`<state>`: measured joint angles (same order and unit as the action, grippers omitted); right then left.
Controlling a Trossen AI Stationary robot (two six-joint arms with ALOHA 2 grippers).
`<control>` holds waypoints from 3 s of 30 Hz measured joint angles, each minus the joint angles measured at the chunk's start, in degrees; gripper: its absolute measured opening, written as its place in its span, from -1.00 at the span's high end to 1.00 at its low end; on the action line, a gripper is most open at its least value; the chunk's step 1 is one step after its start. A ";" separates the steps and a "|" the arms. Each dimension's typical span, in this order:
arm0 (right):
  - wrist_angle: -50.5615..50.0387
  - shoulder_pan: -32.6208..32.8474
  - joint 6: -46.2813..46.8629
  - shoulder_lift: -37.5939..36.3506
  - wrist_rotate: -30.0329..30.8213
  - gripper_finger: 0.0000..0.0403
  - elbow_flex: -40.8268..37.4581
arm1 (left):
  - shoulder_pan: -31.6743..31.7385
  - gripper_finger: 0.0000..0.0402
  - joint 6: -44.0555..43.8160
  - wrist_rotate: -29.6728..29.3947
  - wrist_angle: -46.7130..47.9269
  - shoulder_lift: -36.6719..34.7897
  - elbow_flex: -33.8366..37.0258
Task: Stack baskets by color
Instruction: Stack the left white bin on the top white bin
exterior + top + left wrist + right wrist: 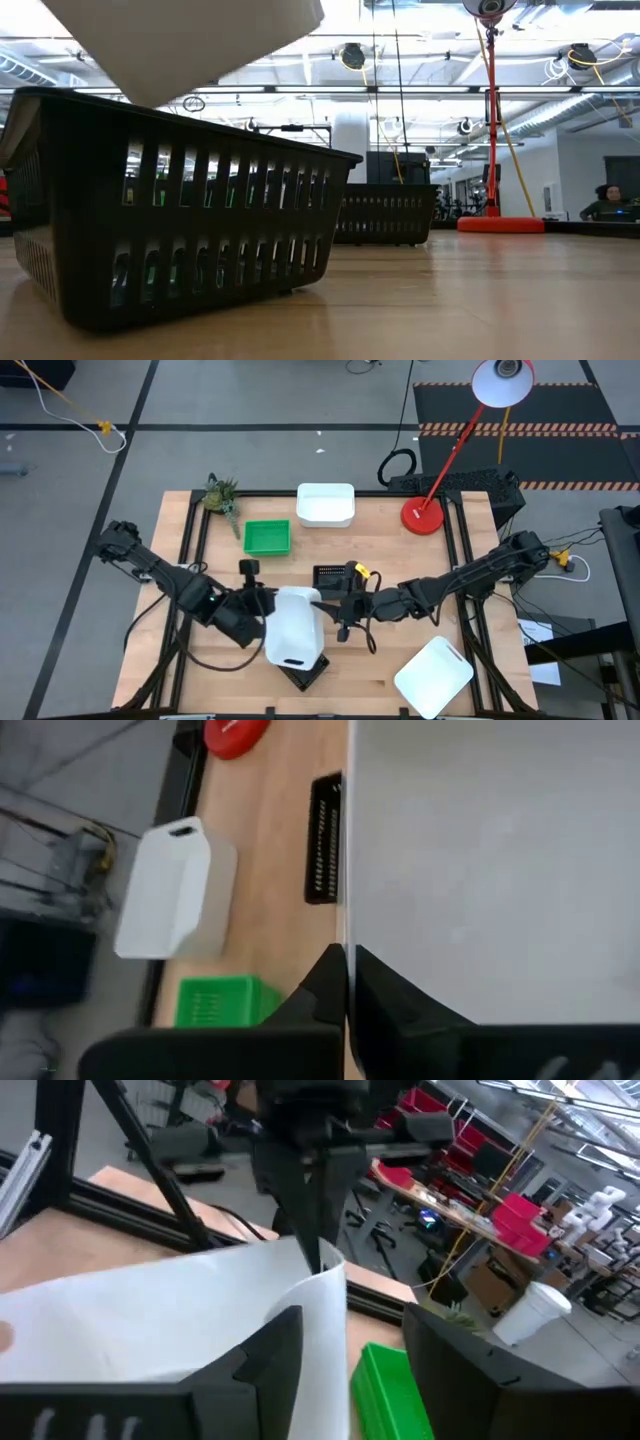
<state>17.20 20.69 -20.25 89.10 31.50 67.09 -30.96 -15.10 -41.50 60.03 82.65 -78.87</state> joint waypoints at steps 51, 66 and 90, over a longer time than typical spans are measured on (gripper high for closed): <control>-26.50 0.39 1.61 10.69 23.42 0.46 14.93 | 9.63 0.97 14.65 -0.67 -10.54 7.65 -1.29; -27.17 0.42 0.02 10.67 23.86 0.89 14.93 | 8.61 0.81 15.50 -2.31 -10.67 7.65 -1.29; -38.24 0.76 31.48 -5.18 55.57 0.94 8.32 | -0.98 -0.12 1.40 -22.14 -12.66 7.25 -8.13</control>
<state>-21.04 21.45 11.23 83.91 87.07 75.41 -31.93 -13.70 -63.63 47.38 89.91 -87.00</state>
